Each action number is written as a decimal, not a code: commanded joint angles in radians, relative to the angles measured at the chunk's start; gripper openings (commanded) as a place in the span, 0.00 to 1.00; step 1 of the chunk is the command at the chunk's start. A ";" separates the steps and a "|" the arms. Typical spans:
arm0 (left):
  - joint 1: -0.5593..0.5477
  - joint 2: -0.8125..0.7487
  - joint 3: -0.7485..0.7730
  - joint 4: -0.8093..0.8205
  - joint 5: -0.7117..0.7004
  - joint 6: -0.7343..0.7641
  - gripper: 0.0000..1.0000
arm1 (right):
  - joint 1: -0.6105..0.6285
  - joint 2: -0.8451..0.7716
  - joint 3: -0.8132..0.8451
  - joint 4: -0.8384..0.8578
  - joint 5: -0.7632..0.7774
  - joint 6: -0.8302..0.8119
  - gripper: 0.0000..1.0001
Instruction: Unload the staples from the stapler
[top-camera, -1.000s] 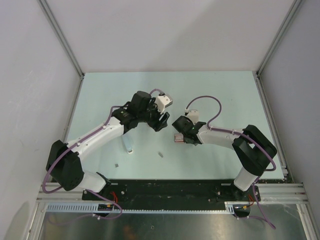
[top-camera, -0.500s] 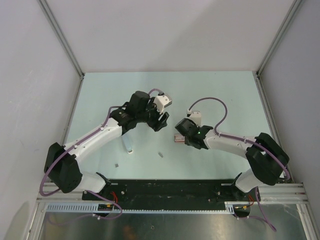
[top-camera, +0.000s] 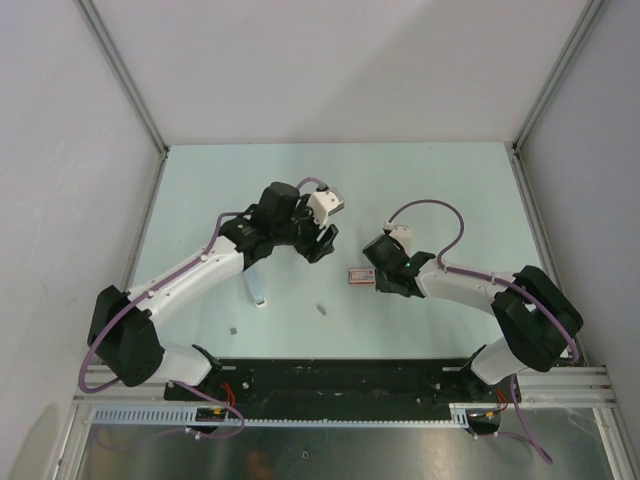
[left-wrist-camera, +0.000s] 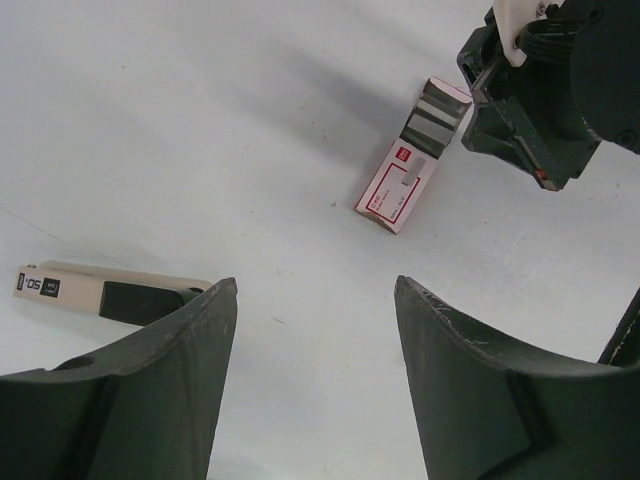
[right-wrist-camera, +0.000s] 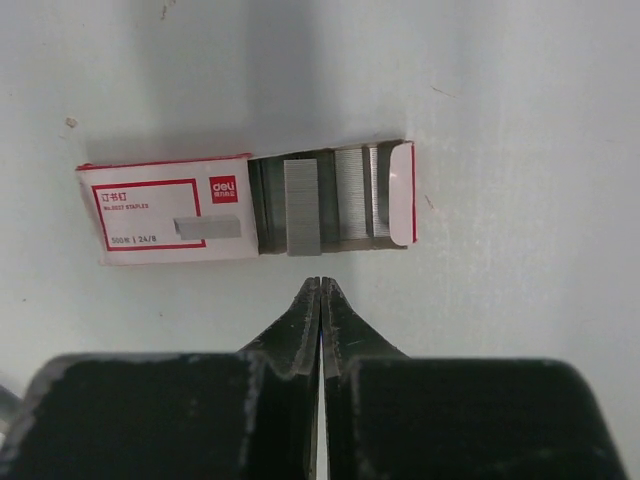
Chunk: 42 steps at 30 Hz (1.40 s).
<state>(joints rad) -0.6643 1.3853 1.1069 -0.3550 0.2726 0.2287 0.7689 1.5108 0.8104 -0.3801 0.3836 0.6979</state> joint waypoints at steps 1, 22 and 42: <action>-0.008 -0.034 -0.005 0.014 0.017 0.057 0.69 | -0.017 -0.008 0.001 0.050 -0.030 -0.025 0.00; -0.009 -0.033 -0.014 0.013 0.018 0.062 0.69 | -0.063 0.027 0.004 0.106 -0.060 -0.060 0.00; -0.089 -0.061 -0.147 -0.155 0.164 0.426 0.75 | 0.056 -0.233 -0.033 0.096 -0.025 -0.054 0.18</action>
<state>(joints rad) -0.6922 1.3685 1.0283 -0.4084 0.3626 0.4118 0.8024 1.3941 0.8059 -0.3183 0.3347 0.6498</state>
